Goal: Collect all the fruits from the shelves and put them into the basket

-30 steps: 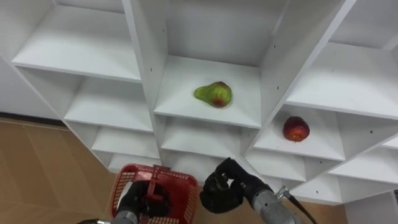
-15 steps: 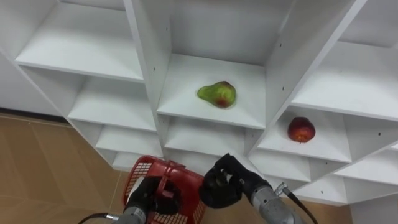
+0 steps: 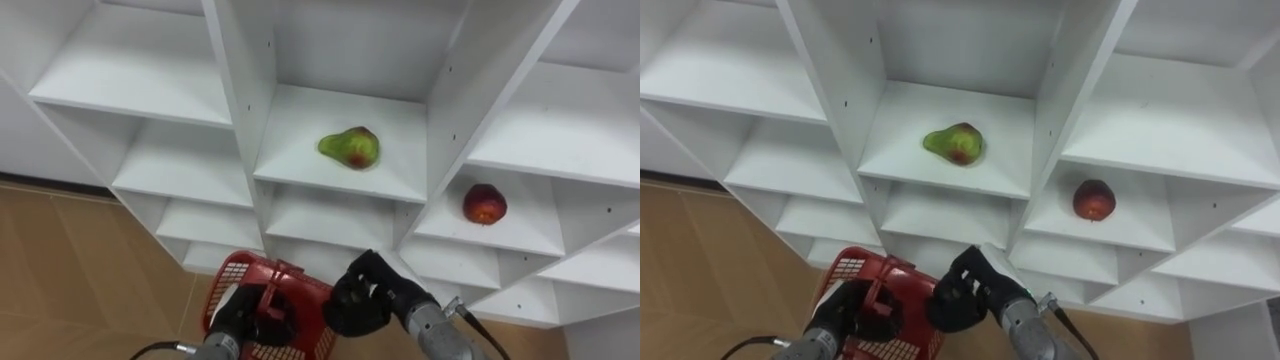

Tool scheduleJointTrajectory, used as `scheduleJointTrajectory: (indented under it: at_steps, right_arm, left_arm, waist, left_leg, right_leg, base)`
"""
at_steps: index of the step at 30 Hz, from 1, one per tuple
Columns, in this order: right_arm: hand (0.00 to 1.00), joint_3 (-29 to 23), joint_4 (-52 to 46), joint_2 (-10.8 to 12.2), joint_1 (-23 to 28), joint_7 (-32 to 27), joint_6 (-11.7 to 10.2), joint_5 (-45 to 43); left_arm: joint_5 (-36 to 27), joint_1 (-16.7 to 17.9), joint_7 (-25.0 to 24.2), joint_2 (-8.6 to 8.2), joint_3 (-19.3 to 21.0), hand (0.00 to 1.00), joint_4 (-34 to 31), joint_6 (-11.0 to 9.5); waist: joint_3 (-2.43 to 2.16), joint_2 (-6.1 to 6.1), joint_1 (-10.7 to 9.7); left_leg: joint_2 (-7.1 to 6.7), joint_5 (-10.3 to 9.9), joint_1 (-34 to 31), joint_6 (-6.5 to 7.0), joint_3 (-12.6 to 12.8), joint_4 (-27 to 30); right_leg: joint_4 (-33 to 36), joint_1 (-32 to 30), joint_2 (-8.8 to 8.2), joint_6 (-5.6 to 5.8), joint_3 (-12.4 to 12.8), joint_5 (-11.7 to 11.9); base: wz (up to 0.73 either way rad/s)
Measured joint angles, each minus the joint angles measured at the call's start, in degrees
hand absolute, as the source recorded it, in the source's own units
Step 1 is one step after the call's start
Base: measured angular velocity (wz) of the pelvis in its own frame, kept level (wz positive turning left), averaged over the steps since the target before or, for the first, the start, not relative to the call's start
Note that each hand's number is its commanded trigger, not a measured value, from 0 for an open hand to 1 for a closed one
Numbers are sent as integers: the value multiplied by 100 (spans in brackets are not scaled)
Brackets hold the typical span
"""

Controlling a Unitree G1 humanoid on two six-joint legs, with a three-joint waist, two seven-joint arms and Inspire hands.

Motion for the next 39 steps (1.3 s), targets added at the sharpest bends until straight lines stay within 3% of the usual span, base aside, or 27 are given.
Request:
scheduleJointTrajectory:
  at_steps: [7,39]
  right_arm:
    - [100,0,104,0,0,-3,0,0]
    - [100,41,138,4,-30,-85,-107,91]
  left_arm:
    - [217,-6,-4,-37,0,100,0,0]
    - [102,-232,-38,-154,-80,100,161,-30]
  waist:
    - [15,28,-1]
    - [37,9,13]
  left_leg:
    - [1,5,-6,10,-4,-2]
    - [6,9,0,13,35,-14]
  right_leg:
    - [7,0,0,1,-1,0]
    - [8,-22,-8,2,20,0]
  base:
    - [0]
    - [0]
